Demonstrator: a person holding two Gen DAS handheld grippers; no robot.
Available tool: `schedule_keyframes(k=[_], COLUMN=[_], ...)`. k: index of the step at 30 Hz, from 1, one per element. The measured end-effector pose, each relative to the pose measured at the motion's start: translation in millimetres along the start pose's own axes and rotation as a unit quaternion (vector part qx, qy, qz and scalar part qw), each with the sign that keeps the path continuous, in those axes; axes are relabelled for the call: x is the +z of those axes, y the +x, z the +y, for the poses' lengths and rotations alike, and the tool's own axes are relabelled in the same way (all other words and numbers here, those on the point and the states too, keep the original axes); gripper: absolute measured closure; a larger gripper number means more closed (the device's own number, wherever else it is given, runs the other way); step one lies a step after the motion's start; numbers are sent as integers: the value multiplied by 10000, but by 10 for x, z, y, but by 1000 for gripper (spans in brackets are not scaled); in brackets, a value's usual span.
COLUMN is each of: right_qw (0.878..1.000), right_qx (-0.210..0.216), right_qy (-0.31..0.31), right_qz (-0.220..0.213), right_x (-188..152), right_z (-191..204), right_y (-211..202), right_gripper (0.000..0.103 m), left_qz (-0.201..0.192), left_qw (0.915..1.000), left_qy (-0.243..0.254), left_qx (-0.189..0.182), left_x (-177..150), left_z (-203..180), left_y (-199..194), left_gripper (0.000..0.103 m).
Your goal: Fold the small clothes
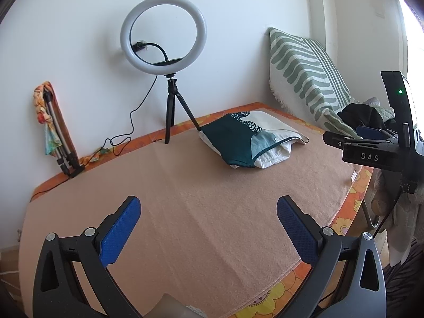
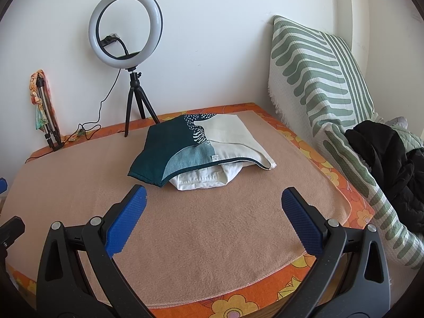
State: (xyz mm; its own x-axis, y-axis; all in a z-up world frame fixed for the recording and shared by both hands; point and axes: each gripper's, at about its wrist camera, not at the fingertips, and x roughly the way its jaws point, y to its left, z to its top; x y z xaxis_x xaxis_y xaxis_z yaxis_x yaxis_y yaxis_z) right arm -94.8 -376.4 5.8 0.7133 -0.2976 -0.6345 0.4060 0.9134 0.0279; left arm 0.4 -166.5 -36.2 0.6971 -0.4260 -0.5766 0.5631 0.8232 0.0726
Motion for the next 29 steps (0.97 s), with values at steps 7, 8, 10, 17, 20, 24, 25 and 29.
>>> schedule_keyframes(k=[7,8,10,17,20,24,25,29], right_qw=[10000,10000,10000,10000,10000,10000,10000,10000], right_qx=[-2,4,3,15,67,63,65,54], right_qy=[6,6,5,3,-4,-4,-5,0], right_qz=[-1,3,4,15,48,48,48,55], right_x=[0,2,1,-7,-14,-20,-22,-22], right_z=[-6,-1,6,30,42,51,56,57], right_y=[-2,2,5,12,18,11,13,16], right_gripper=[0,0,0,0,0,0,0,0], left_qz=[3,-1,-9,-30,-36,-101,-101,-104], left_qw=[10000,10000,10000,10000,10000,9999,9999,9999], left_qy=[-6,-7,-7,-8,-12,0,-5,-16], left_qx=[-31,-26,-32,-5,26,36,25,-22], left_x=[-5,-5,-6,-16,-29,-39,-36,-37], left_z=[-5,-4,-1,0,13,24,25,33], left_y=[-4,-5,-6,-19,-21,-42,-42,-50], left_gripper=[1,1,1,1,1,1,1,1])
